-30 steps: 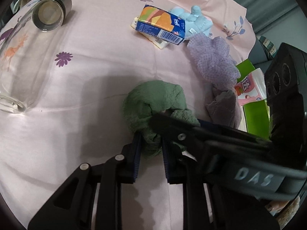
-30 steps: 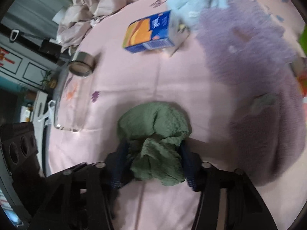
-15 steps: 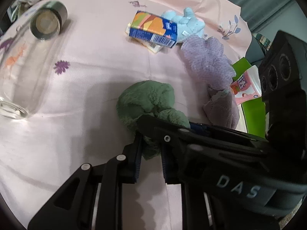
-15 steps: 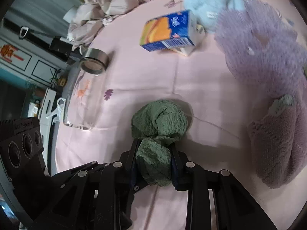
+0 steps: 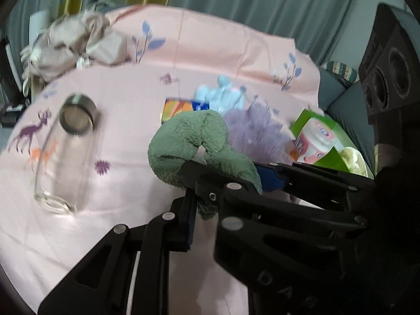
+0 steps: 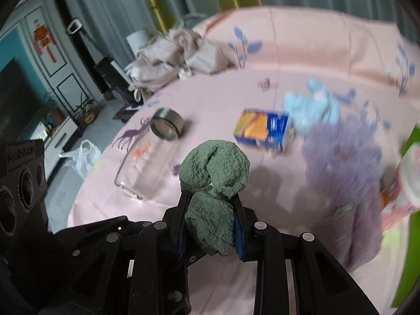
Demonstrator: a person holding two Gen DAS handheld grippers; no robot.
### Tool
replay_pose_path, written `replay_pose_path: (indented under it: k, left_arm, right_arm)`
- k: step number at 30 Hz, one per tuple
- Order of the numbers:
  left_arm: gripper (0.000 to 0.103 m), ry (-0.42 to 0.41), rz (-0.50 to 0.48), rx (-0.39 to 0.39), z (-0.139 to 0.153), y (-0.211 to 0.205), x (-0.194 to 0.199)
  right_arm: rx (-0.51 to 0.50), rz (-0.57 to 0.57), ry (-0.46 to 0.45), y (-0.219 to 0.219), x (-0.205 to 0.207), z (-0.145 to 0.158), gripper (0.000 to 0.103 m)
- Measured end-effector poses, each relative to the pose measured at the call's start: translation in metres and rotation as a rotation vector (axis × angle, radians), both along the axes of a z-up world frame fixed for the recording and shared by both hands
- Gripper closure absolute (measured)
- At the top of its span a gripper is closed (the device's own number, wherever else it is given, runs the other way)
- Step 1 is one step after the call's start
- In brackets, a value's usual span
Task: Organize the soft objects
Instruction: 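Lift the green cloth with the right gripper, then carry the green cloth over the green box with the right gripper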
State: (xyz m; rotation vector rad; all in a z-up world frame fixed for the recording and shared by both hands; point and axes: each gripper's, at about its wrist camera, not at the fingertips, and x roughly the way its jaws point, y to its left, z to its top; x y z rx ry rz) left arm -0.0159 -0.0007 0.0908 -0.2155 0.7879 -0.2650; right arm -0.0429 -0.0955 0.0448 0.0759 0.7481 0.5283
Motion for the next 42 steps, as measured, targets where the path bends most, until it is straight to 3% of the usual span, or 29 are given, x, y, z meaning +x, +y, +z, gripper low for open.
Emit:
replay_pose_path:
  k: [9,24,30,35,42]
  left_arm:
    - [0.093,-0.167,0.01,0.009,0.023,0.002,-0.019]
    - [0.093,-0.295,-0.043,-0.066,0.047,-0.005,-0.022]
    - [0.093,-0.381,-0.132,-0.028,0.074,-0.04,-0.02]
    - [0.093,-0.421,-0.26,-0.041,0.089,-0.086,-0.016]
    - [0.093,-0.39,-0.381,-0.094,0.092,-0.132,-0.004]
  right_arm:
    - [-0.009,-0.003,-0.184,0.001,-0.025,0.026,0.071]
    - [-0.056,-0.084,-0.303,-0.003,-0.044,0.052,0.071]
    - [0.052,-0.168,-0.381,-0.042,-0.058,0.072,0.071]
    - [0.07,-0.28,-0.412,-0.086,-0.069,0.084,0.071]
    - [0.121,-0.418,-0.396,-0.15,-0.079,0.084,0.071]
